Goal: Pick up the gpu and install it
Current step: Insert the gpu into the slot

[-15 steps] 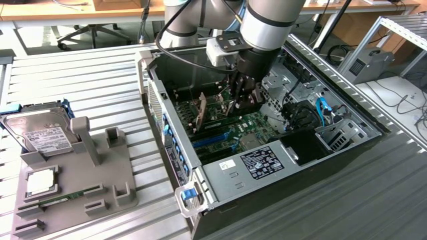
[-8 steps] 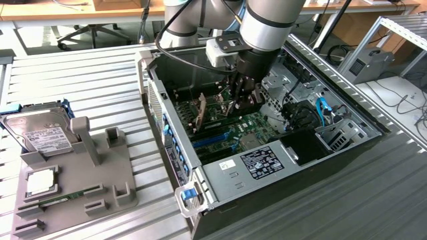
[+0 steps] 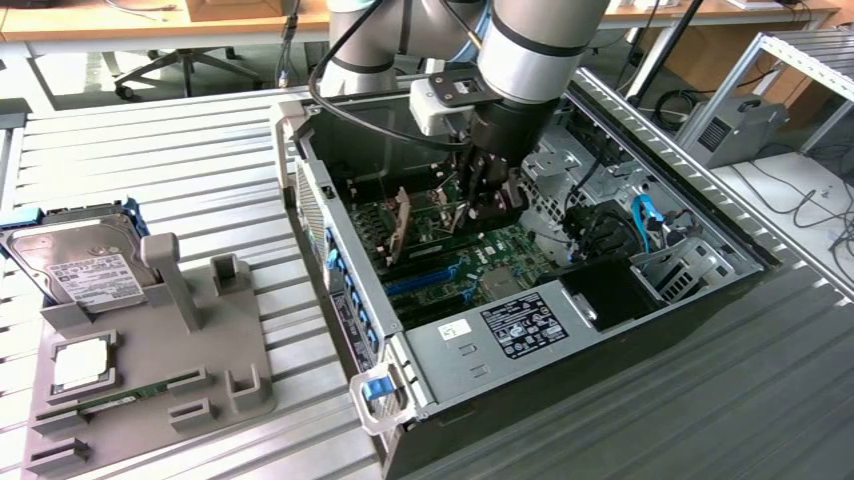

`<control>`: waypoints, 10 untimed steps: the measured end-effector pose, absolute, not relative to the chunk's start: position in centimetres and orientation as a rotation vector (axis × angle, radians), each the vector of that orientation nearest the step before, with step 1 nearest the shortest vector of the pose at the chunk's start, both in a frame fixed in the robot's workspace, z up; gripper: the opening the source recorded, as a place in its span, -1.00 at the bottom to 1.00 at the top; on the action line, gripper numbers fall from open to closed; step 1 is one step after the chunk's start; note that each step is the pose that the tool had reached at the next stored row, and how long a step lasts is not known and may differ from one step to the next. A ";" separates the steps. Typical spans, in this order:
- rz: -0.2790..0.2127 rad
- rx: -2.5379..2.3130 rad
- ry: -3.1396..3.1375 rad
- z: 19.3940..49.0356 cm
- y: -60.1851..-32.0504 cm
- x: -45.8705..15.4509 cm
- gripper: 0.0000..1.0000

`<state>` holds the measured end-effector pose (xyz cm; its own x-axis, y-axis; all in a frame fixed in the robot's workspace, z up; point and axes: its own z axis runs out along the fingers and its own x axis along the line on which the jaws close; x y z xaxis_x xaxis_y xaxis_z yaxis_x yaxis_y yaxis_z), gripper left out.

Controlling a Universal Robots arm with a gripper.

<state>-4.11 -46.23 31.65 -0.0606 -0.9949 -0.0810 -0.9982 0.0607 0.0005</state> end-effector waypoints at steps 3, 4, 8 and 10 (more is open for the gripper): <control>0.086 -2.112 2.244 31.6 -46.3 -4.3 -0.47; 0.086 -2.113 2.244 31.6 -46.3 -4.3 -0.47; 0.086 -2.113 2.243 31.6 -46.3 -4.5 -0.47; 0.086 -2.114 2.242 31.6 -46.3 -4.7 -0.47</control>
